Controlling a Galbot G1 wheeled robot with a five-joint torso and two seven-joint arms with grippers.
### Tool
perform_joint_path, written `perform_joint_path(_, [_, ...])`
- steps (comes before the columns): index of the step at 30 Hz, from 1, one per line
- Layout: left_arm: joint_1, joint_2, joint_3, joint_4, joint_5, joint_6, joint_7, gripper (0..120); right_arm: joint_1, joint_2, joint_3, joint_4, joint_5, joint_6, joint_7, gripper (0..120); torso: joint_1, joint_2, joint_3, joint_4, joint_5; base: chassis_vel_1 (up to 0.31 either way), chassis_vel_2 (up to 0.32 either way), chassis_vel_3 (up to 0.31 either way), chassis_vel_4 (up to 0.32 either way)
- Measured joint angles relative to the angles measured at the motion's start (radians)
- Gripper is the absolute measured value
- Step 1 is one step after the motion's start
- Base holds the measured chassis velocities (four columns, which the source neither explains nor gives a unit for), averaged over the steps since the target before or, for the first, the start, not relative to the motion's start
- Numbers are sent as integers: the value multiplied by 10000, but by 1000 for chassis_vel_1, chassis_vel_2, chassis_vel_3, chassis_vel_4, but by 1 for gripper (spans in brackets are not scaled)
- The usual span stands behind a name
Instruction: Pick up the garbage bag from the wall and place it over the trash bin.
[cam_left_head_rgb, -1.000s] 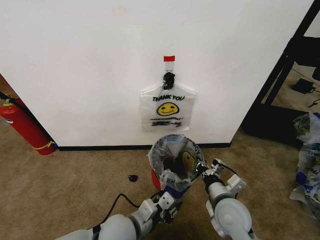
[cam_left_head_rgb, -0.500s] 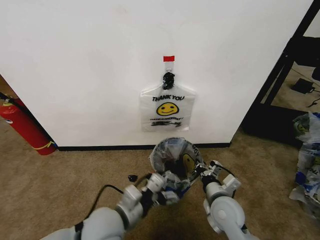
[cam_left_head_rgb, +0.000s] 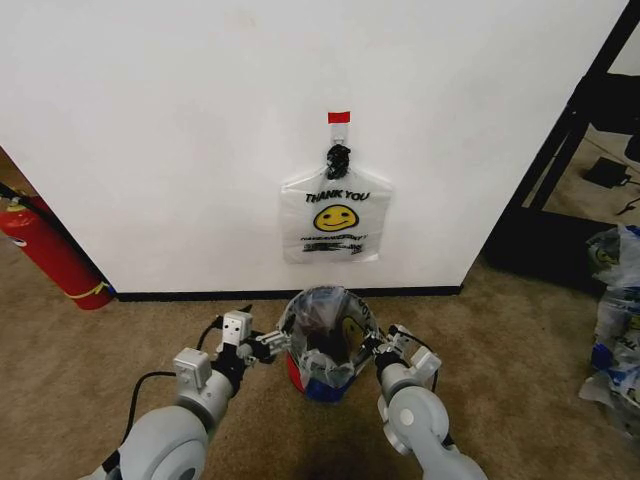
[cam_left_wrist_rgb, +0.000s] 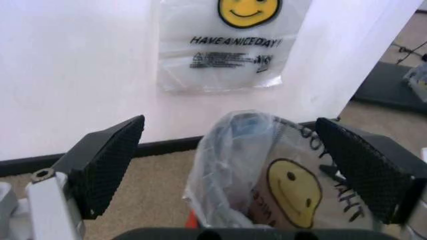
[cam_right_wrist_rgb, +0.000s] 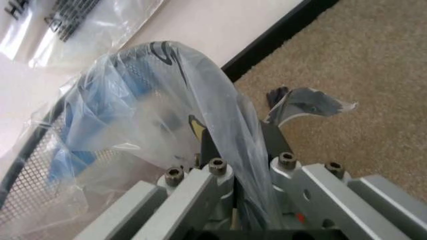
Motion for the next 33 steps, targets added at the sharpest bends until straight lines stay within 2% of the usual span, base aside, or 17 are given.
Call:
perform_joint_path(6, [-121,-330,233,18,19,28,-7,100,114,-19,-139,-340,-405,56,-324,1,0,0,0,0,-1,0,0,0,0])
perform_joint_path(14, [-72,-333,234,-20,41,66,-9,100,156,25,-215,-500,-488,-13,-325,1,0,0,0,2,1,0,0,0,0])
perform_joint_path(18, [-17,-379,232,-29,47,78,-4,100,137,3,-204,-500,-515,-45,-297,11,0,0,0,2,1,0,0,0,0])
perform_joint_path(24, [105,-524,390,-7,206,78,15,100,4,-67,-128,-446,-598,-51,-318,37,0,0,0,2,0,0,0,0,0])
perform_joint_path(27, [114,-535,398,-46,238,80,11,100,-126,-192,-82,-187,-578,-16,-401,46,0,0,0,2,0,0,0,0,0])
perform_joint_path(32, [116,-489,140,-154,273,73,8,100,-413,-507,88,678,-811,68,-748,67,0,0,0,2,0,0,0,0,0])
perform_joint_path(33, [116,-489,140,-154,273,73,8,100,-413,-507,88,678,-811,68,-748,67,0,0,0,2,0,0,0,0,0])
